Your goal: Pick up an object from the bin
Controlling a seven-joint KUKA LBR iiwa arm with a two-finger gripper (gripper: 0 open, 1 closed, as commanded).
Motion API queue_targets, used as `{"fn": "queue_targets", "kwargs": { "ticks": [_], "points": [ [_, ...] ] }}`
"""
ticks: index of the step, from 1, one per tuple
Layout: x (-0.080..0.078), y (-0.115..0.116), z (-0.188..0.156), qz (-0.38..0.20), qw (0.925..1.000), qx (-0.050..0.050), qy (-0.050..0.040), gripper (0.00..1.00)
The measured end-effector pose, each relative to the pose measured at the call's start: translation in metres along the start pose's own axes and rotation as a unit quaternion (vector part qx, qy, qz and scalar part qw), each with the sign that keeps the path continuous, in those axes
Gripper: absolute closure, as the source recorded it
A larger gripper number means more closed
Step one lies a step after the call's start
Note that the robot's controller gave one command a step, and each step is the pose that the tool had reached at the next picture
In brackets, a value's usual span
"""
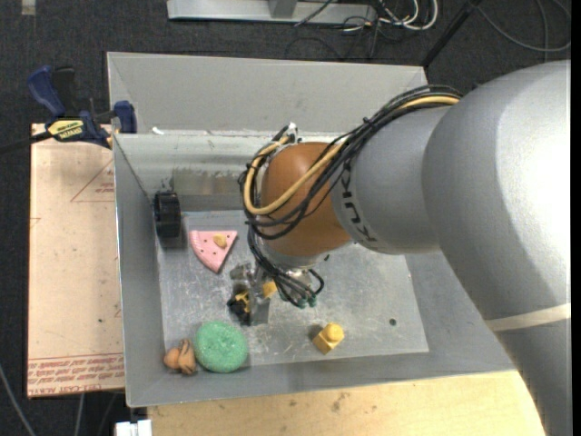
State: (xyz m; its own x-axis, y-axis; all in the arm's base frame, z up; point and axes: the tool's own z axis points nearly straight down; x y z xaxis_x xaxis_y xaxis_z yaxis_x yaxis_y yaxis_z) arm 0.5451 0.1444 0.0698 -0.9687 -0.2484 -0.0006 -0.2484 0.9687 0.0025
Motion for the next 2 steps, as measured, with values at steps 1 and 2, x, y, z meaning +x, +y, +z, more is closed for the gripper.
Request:
{"fn": "queue_targets", "kwargs": {
  "ticks": [1, 2],
  "points": [
    [0.0000, 0.0000, 0.0000, 0.000, 1.0000, 0.000, 0.0000, 1.00],
    [0.0000, 0.0000, 0.0000, 0.000, 1.0000, 0.000, 0.0000, 1.00]
  ]
}}
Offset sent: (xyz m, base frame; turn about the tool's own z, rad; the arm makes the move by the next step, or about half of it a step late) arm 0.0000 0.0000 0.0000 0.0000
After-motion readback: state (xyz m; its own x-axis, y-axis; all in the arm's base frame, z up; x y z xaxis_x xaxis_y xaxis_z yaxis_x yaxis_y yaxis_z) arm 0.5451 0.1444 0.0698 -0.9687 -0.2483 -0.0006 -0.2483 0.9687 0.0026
